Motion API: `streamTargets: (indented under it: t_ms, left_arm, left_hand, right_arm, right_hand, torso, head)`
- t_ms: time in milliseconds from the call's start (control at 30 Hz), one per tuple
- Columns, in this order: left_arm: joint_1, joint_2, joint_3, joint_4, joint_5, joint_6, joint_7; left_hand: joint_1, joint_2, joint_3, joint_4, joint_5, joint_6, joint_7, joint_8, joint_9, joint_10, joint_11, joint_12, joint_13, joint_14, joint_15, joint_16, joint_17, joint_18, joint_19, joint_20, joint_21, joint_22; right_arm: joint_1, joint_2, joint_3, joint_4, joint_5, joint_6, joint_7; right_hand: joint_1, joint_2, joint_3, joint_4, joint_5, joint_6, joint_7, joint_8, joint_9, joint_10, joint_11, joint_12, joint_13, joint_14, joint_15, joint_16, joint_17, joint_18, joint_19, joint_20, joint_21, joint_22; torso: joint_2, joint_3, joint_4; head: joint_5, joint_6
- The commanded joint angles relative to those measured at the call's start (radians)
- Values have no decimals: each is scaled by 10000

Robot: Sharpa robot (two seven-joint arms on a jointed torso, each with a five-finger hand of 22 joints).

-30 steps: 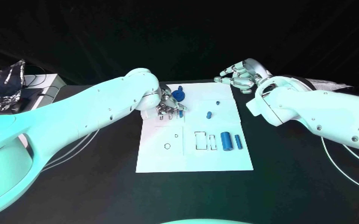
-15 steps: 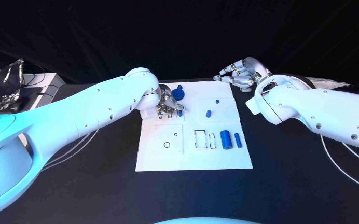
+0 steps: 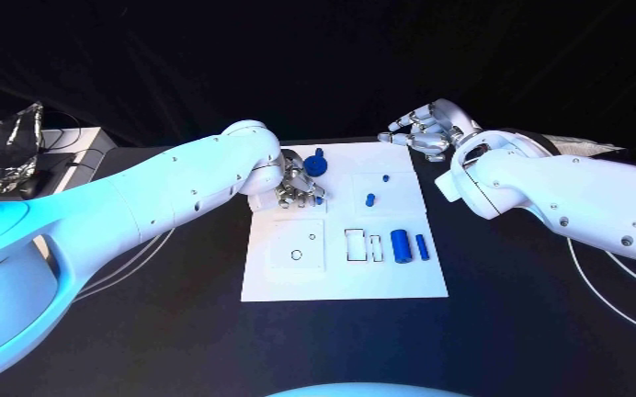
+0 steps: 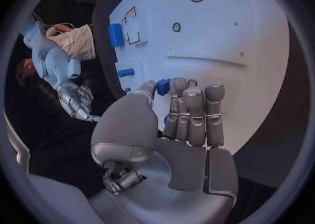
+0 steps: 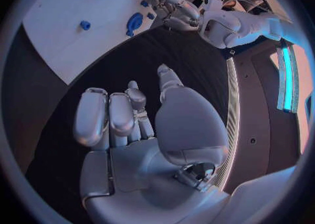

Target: Assemble the parts on the task board

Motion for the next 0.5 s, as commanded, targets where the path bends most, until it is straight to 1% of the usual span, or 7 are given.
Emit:
streamTargets:
  t_ms: [33,67,167,200,233,300,500]
  left_arm:
    - [-5,-2,-13,3,205,57,198]
    - [-5,-5,-15,4,226,46,216]
    - [-5,-14,-18,12,337,-32,303]
    - [-5,-16,-19,18,373,-69,359]
    - [-5,-16,-19,18,373,-69,359]
    - [-5,-22,-20,36,410,-128,455]
    - [-8,-79,-21,133,444,-337,646]
  left_hand:
    - [398,169,457,-265,-38,-85,15,-32,-34,-93,-20,-49,-32,-65,-50,27,-13,-7,-28,-15,-53,22]
    - [568,215,827,-453,-25,-115,2,-72,-60,-114,-28,-82,-52,-75,-59,30,-12,-12,-45,-23,-70,21]
    - [241,-89,2429,-981,-57,-177,6,-78,-48,-105,19,-163,-129,-109,-29,45,-23,-27,-75,-38,-108,79]
    - [306,-63,2924,-1212,-51,-252,53,-95,-41,-144,-8,-244,-185,-141,-36,32,-49,-16,-120,-28,-141,58]
    - [306,-63,2924,-1212,-51,-252,53,-95,-41,-144,-8,-244,-185,-141,-36,32,-49,-16,-120,-28,-141,58]
    - [77,-151,3864,-1625,-81,-371,117,-9,68,-124,30,-410,-348,-209,-6,15,-110,9,-214,-8,-207,21]
    - [-238,-164,4544,-2157,-94,-461,151,138,225,-77,42,-447,-565,-291,12,34,-218,53,-317,24,-271,33]
  right_arm:
    - [-1,11,2,-11,-115,146,24]
    - [-1,12,2,-14,-116,150,23]
    - [-2,14,1,-22,-127,168,11]
    - [-3,16,0,-27,-133,175,3]
    - [-3,16,0,-27,-133,175,3]
    - [-5,23,-1,-38,-140,189,-5]
    - [-12,36,-6,-62,-151,236,-21]
  right_hand:
    - [49,-6,-8,-8,52,33,70,-50,11,-7,-94,-56,13,29,-51,-19,-3,10,408,-74,-26,1581]
    - [50,1,-10,-18,52,33,70,-51,11,-5,-94,-55,16,30,-51,-18,-2,10,409,-74,-24,1581]
    - [51,11,-13,-33,51,33,71,-52,11,-2,-93,-53,19,31,-51,-17,0,9,410,-74,-21,1582]
    - [51,11,-13,-33,51,33,71,-52,11,-2,-93,-53,19,31,-51,-17,0,9,410,-74,-21,1582]
    - [51,11,-13,-33,51,33,71,-52,11,-2,-93,-53,19,31,-51,-17,0,9,410,-74,-21,1582]
    - [51,11,-13,-33,51,33,71,-52,11,-2,-93,-53,19,31,-51,-17,0,9,410,-74,-21,1582]
    - [35,26,-20,-43,75,26,74,-57,8,-2,-92,-55,21,27,-50,-26,-12,13,407,-74,-38,1578]
  torso:
    - [1,-5,-2]
    - [2,-5,-3]
    - [5,-3,-4]
    - [6,-3,-3]
    - [5,-2,-1]
    - [3,1,2]
    - [-1,0,6]
  head:
    - [5,-7]
    - [5,-12]
    - [8,-23]
    - [8,-27]
    - [8,-30]
    - [15,-43]
    - [30,-64]
